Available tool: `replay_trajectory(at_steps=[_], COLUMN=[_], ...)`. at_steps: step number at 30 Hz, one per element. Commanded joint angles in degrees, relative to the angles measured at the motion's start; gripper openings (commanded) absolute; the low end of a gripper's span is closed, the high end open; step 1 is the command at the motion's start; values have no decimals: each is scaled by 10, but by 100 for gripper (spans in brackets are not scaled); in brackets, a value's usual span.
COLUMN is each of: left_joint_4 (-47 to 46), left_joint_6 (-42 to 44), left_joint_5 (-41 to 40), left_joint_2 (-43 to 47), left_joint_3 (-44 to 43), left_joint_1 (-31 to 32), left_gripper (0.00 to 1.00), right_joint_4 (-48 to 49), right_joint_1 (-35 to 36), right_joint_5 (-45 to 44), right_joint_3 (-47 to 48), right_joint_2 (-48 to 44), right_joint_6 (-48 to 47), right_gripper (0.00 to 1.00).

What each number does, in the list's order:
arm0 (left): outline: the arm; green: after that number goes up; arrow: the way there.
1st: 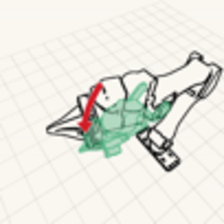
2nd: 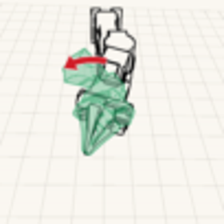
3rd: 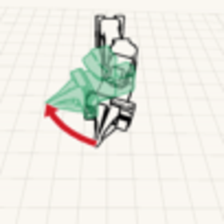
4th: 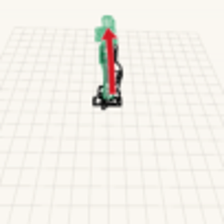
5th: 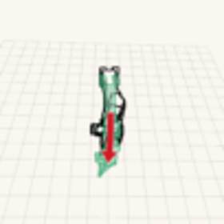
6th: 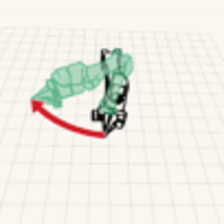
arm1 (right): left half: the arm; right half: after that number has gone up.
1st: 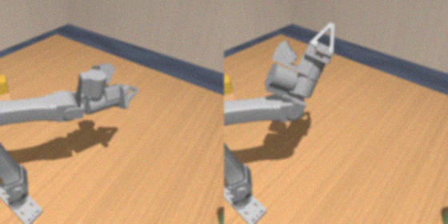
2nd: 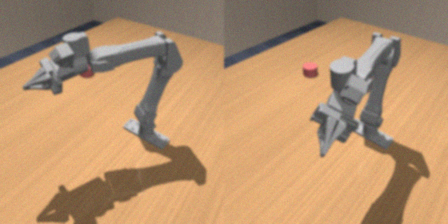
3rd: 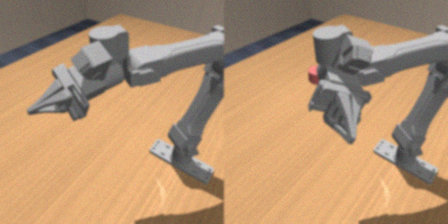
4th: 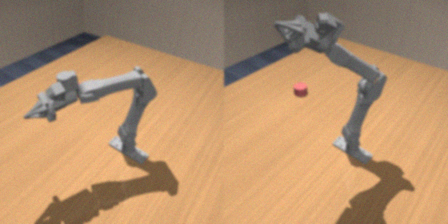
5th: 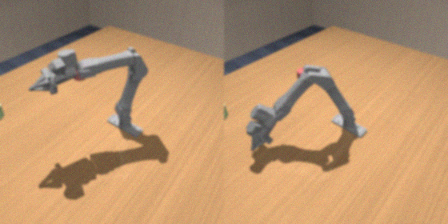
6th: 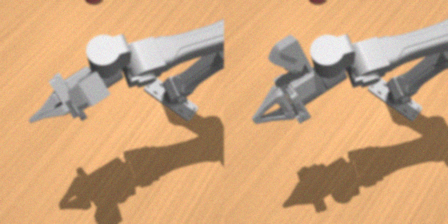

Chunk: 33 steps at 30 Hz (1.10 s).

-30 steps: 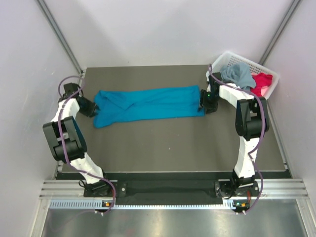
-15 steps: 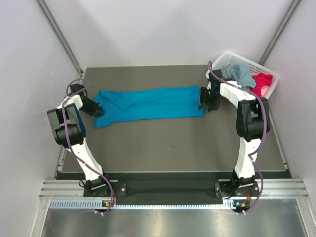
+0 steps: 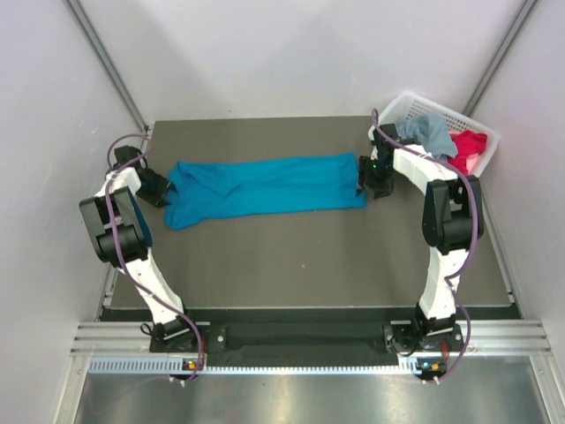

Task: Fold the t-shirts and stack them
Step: Fold the tshirt

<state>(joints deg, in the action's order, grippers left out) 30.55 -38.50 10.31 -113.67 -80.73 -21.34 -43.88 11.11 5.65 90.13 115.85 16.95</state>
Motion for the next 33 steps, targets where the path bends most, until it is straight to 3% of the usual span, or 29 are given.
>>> replay_trajectory(at_steps=[1,5,17,26,33], left_joint_4=[-61,-116,-190,-143,-119], left_joint_6=[13,6,-22,-18,4], left_joint_5=[40,131,190,183,171], left_joint_2=[36,-8,-144,-201,-213], left_joint_3=[-24,-64,-203,-268,-276], left_joint_1=[0,0,2,3,3], left_gripper=[50,50,50,49,48], right_joint_4=[-14,-17,-4,20,27], right_joint_1=[11,11,24,61,59], right_joint_5=[-6,-6,30,51,5], right_joint_3=[32,30,60,126,176], right_joint_2=[-27,-29,-28,28,68], right_joint_6=[-10,-14,-11,43,51], right_gripper=[60,60,61,65,65])
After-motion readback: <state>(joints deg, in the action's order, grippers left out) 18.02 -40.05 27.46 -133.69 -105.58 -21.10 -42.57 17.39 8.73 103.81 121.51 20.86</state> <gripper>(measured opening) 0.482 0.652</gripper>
